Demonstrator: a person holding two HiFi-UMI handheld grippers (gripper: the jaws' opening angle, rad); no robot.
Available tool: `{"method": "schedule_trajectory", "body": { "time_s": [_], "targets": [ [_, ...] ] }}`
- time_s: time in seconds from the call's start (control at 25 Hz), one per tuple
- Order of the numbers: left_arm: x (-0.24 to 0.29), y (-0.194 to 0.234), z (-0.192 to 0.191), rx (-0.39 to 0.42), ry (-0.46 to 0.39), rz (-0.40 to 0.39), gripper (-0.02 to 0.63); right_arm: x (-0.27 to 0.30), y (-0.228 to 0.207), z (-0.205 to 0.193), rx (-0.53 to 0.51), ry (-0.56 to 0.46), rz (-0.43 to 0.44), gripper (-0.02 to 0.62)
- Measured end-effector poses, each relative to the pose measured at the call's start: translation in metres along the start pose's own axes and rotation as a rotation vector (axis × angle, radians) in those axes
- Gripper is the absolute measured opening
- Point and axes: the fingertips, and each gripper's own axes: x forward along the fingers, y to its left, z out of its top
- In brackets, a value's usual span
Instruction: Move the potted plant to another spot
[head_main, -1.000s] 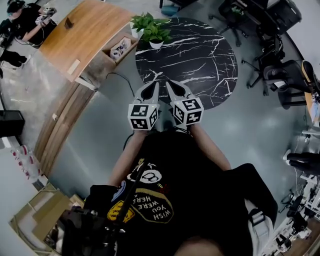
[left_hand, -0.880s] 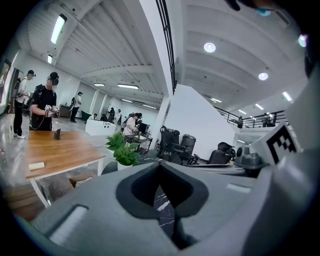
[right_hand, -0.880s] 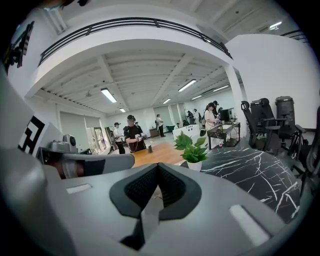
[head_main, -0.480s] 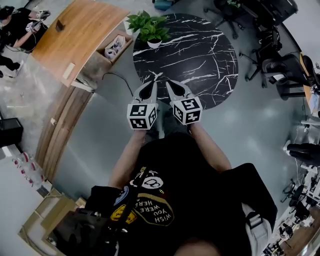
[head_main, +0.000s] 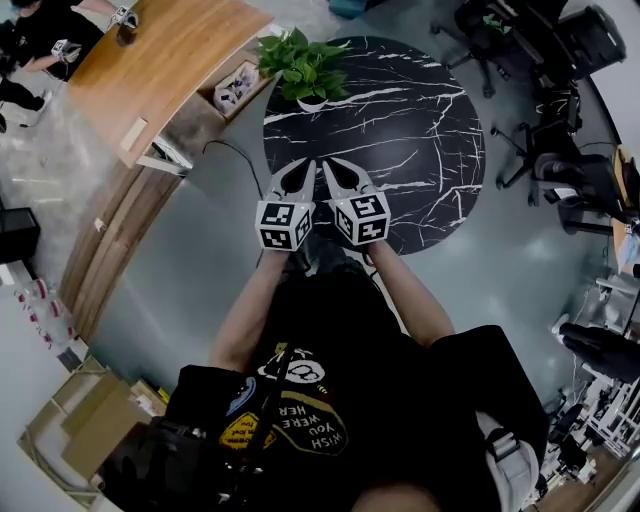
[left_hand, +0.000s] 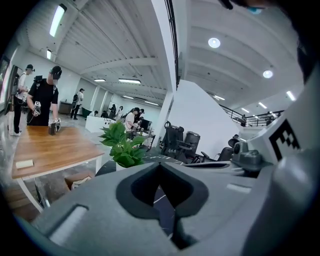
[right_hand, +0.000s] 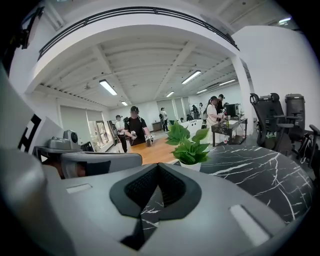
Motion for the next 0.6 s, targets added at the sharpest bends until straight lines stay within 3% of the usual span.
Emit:
{"method": "schedule_trajectory", "body": {
  "time_s": [0.16,0.36,0.6],
  "targets": [
    [0.041,0.029,-0.010,-0.020,0.009,0.056,0.003,0.048,-0.036,-0.003,0.013,-0.041,0.025,0.003],
    [0.086,0.061,-0.028,-0.006,0.039,0.057,0.003,0.122,-0.079,-0.025,0.042,-0.056,-0.007,0.195],
    [0.113,0.108,-0.034,-0.051,0.026,0.080,0.003,0.209,-0.137,-0.074,0.010,0.030,-0.120,0.435]
  ]
}}
